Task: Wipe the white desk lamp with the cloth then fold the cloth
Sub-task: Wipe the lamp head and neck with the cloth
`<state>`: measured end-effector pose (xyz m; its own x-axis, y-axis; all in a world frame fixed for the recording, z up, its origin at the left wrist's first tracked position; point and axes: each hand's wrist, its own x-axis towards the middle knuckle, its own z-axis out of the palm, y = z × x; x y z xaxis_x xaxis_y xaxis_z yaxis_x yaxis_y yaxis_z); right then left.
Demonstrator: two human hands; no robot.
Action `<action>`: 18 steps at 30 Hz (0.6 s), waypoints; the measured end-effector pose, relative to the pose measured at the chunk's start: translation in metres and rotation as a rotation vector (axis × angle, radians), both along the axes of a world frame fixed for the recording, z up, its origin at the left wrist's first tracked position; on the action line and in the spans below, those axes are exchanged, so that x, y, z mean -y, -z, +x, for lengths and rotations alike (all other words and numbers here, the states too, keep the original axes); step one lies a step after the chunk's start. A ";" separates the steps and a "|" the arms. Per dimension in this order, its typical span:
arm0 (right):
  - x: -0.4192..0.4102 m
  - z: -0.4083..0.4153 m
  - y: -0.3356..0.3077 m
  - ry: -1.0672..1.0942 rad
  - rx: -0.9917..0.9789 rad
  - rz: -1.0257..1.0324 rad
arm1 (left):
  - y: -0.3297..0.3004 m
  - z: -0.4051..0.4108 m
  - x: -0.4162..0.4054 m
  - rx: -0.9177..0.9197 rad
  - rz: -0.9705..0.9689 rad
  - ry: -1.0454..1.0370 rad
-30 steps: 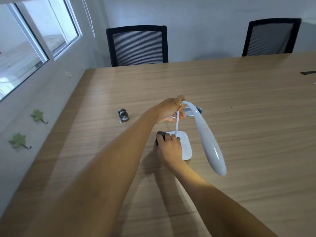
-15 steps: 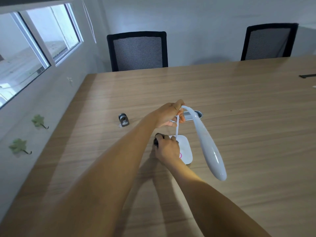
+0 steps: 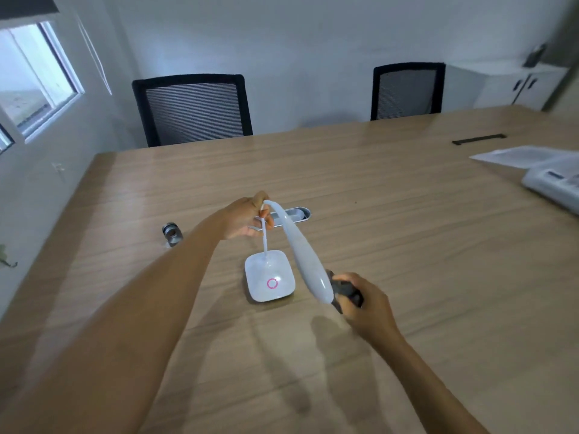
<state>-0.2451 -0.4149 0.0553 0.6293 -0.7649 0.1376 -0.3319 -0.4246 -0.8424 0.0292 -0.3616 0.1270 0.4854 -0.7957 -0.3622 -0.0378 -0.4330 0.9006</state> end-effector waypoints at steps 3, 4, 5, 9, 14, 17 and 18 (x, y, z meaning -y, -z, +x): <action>0.012 -0.004 -0.052 -0.013 0.183 -0.082 | -0.002 -0.004 0.000 -0.021 0.009 -0.044; 0.012 -0.002 -0.068 -0.046 0.218 -0.162 | -0.002 -0.006 0.000 -0.021 0.011 -0.059; 0.012 0.002 -0.084 -0.088 0.254 -0.244 | -0.004 -0.008 0.000 -0.027 0.013 -0.070; 0.003 0.031 -0.117 -0.288 0.217 -0.532 | -0.007 -0.017 -0.002 -0.033 0.025 -0.117; -0.010 0.043 -0.102 -0.453 0.041 -0.649 | -0.007 -0.024 0.002 -0.012 -0.004 -0.193; -0.014 0.035 -0.093 -0.528 0.027 -0.697 | -0.007 -0.025 0.003 -0.043 -0.002 -0.188; -0.015 0.031 -0.089 -0.552 0.028 -0.697 | -0.007 -0.025 0.003 -0.052 0.000 -0.188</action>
